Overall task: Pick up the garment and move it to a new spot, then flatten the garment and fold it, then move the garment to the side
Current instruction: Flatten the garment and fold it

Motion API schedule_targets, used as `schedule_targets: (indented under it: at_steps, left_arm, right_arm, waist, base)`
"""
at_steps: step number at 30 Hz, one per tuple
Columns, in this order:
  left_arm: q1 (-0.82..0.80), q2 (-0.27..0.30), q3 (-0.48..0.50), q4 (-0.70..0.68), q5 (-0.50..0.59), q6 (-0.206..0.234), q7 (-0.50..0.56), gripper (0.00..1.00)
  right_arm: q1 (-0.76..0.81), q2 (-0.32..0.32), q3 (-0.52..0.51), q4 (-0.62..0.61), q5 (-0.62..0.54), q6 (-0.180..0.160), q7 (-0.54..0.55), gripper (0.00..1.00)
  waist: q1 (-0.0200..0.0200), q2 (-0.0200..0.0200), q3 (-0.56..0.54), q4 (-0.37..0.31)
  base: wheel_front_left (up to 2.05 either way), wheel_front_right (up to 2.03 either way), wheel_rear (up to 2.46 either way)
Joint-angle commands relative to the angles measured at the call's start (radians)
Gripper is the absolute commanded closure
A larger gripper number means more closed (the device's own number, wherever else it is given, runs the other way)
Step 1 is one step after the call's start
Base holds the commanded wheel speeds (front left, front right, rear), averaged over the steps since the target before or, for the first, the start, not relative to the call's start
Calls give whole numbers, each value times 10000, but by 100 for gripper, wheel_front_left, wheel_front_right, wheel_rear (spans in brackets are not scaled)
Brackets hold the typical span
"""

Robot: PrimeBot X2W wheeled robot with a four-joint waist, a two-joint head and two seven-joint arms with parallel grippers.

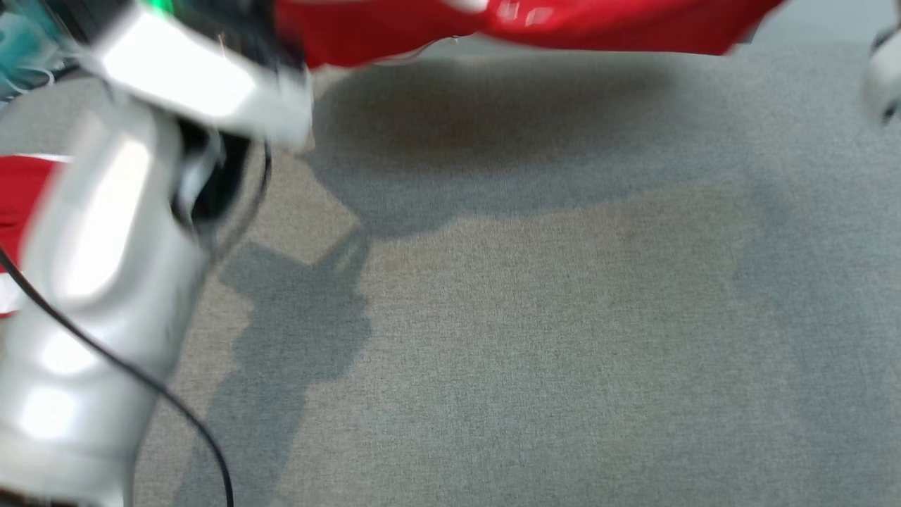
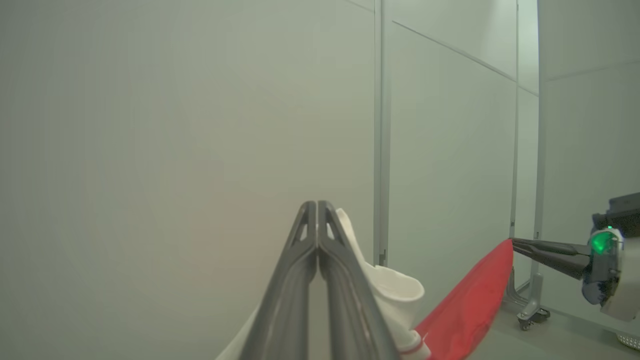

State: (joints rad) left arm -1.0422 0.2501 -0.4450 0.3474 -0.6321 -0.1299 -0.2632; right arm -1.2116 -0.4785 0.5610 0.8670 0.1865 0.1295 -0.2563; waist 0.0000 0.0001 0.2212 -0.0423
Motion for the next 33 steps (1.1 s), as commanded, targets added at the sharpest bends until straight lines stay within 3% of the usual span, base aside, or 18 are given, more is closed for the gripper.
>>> schedule_targets:
  at_steps: [1,10,15,22,33]
  left_arm:
    - [838,621,259,-163,-190,-4,17,100]
    - [3939,662,338,-570,-277,-6,16,100]
    - [5915,1150,632,-1734,-57,-7,15,100]
    - [7986,1381,1003,-3149,-56,47,15,100]
    - [9854,1812,253,-4379,-30,354,923,100]
  right_arm:
    - [898,20,69,-179,246,12,-51,100]
    - [4258,-136,-492,-1813,1095,12,-53,100]
    - [6735,-367,-1643,-3502,1102,12,-54,100]
    - [9133,-299,-3493,-4810,867,12,-54,100]
    - [10655,-478,-2889,-5082,1671,12,-54,100]
  waist:
    - [0,-1,349,-80]
    - [0,-1,384,-186]
    - [0,-1,338,-269]
    - [0,-1,232,-62]
    - [0,-1,-100,3]
  base:
    - [0,0,0]
    - [0,0,0]
    - [0,0,0]
    - [0,0,0]
    - [0,0,0]
